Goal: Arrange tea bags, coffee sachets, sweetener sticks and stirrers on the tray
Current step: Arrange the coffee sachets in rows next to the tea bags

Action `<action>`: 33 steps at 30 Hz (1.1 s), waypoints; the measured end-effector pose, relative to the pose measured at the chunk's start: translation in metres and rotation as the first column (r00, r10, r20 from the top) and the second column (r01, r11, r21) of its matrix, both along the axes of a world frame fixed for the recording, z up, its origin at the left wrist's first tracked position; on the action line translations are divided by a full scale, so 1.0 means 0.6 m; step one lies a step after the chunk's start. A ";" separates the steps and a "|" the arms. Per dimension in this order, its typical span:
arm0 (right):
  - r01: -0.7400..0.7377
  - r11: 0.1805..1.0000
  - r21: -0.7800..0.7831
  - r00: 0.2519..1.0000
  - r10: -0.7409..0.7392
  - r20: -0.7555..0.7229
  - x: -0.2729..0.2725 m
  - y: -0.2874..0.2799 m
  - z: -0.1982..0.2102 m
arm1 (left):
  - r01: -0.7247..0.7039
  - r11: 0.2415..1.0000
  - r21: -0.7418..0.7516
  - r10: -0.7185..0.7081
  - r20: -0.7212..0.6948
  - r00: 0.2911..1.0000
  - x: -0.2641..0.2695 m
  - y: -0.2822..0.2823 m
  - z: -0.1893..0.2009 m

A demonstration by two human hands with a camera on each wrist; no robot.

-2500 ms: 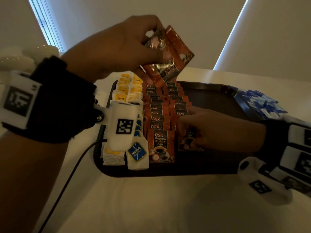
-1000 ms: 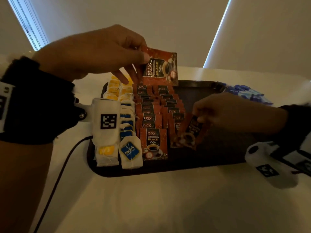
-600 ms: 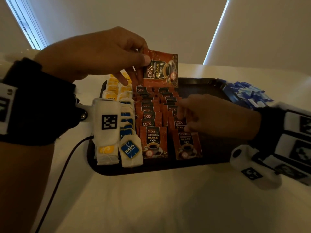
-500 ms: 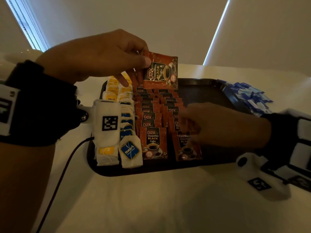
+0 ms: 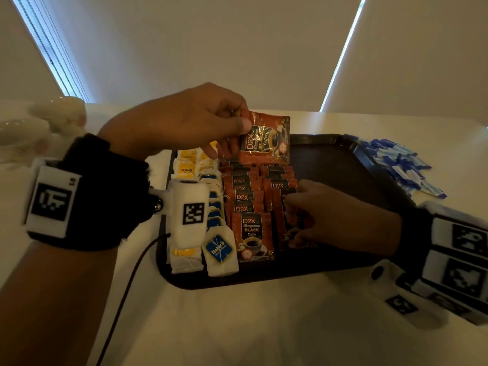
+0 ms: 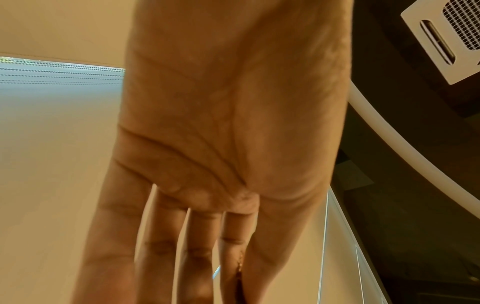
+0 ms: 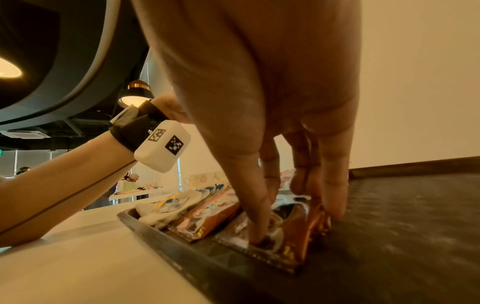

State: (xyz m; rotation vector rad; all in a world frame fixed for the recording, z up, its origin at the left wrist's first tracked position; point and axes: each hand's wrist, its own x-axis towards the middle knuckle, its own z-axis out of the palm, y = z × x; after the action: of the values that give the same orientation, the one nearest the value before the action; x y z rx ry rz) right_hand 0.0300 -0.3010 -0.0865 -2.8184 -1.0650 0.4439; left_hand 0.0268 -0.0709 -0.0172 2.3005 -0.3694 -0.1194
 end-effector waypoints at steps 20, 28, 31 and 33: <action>0.136 0.981 -0.139 0.990 -0.129 0.062 -0.013 0.001 0.015 | 0.028 0.999 0.036 -0.027 -0.027 0.999 0.008 0.014 -0.006; 0.108 0.990 -0.087 0.991 -0.100 0.089 -0.013 0.004 0.012 | 0.099 0.990 0.103 -0.085 -0.133 0.987 0.008 -0.004 -0.020; 0.133 0.990 -0.051 0.983 -0.125 0.135 -0.012 0.006 0.034 | 0.134 0.983 0.128 -0.112 -0.168 0.979 0.010 -0.015 -0.023; 0.143 0.984 0.104 0.975 -0.158 0.159 -0.008 0.010 0.048 | 0.163 0.977 0.136 -0.136 -0.191 0.972 0.011 -0.019 -0.026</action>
State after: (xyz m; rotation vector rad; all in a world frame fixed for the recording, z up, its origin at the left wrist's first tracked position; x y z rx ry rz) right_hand 0.0252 -0.2948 -0.0576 -2.8669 -0.8635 0.1433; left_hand 0.0333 -0.0826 -0.0327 2.3849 -0.4532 -0.4430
